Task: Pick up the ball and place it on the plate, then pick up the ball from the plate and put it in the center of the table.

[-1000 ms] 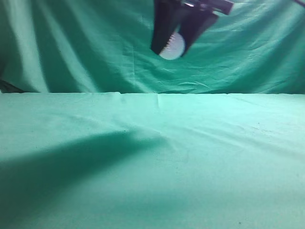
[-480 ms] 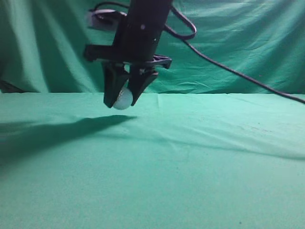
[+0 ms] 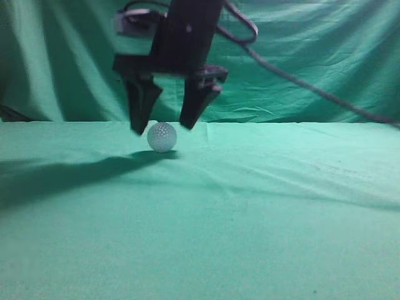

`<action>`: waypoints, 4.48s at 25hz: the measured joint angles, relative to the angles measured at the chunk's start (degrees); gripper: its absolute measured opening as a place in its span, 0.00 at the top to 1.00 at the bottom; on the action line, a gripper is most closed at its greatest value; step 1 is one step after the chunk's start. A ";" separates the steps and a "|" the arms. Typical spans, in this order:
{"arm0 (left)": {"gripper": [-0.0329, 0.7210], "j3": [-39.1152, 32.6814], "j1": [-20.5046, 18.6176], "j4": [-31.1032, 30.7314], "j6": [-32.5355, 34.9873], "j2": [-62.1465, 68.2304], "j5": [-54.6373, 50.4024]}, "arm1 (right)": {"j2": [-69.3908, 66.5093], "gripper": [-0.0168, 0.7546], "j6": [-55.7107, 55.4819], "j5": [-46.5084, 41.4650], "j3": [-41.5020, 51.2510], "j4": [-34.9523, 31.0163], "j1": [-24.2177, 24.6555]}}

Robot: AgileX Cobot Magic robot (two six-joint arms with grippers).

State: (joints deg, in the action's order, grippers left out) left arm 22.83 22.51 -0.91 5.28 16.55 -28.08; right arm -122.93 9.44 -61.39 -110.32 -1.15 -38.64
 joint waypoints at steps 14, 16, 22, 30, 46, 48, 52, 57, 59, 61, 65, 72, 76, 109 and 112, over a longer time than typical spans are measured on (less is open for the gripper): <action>0.96 0.00 0.00 -1.49 -0.65 0.00 0.00 | 25.02 0.98 -3.32 -10.71 -5.16 4.60 0.00; 0.96 0.00 0.00 -1.49 -0.65 0.00 0.00 | 29.88 0.98 -3.40 -10.71 -2.59 4.60 0.00; 0.96 0.00 0.00 -1.49 -0.65 0.00 0.00 | 46.63 0.98 -5.41 -11.15 14.44 4.62 0.00; 0.96 0.00 0.00 -1.49 -0.65 0.00 0.00 | 69.09 0.98 -8.66 -4.37 38.59 3.51 0.00; 0.96 0.00 0.00 -1.58 -0.65 -0.09 0.00 | 88.31 0.98 -9.21 1.38 55.08 -2.55 0.00; 0.96 0.00 0.00 -1.58 -0.65 -0.09 0.00 | 89.21 0.98 -9.24 3.78 56.34 -1.34 0.00; 0.96 0.00 0.00 -1.58 -0.65 -0.09 0.00 | 94.14 0.98 -9.24 14.81 63.13 1.10 1.37; 0.96 0.00 0.00 -1.58 -0.65 -0.09 0.00 | 102.06 0.91 -9.24 28.10 75.29 1.68 11.98; 0.96 0.00 0.00 -1.58 -0.65 -0.09 0.00 | 104.94 0.91 -9.24 30.67 79.47 1.68 16.61; 0.96 0.00 0.00 -1.58 -0.65 -0.09 0.00 | 107.84 0.91 -9.24 33.14 83.64 1.68 21.09; 0.96 0.00 0.00 -1.58 -0.65 -0.09 0.00 | 114.31 0.91 -9.24 37.21 90.59 1.68 27.46; 0.96 0.00 0.00 -1.58 -0.65 -0.09 0.00 | 123.31 0.91 -9.24 40.03 102.09 1.68 34.17; 0.96 0.00 0.00 -1.58 -0.65 -0.09 -0.05 | 123.43 0.91 -9.49 42.00 107.69 1.68 34.66; 0.96 0.00 0.00 -1.58 -0.65 -0.09 -0.05 | 123.43 0.91 -11.61 39.82 111.92 1.57 34.66; 0.96 0.00 0.00 -1.58 -0.65 -0.09 -0.05 | 123.43 0.91 -11.61 39.82 111.92 1.57 34.66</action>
State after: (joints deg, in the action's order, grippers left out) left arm 22.83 22.51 -2.49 4.63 16.47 -28.13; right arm 0.49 -2.16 -21.57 1.59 0.42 -3.98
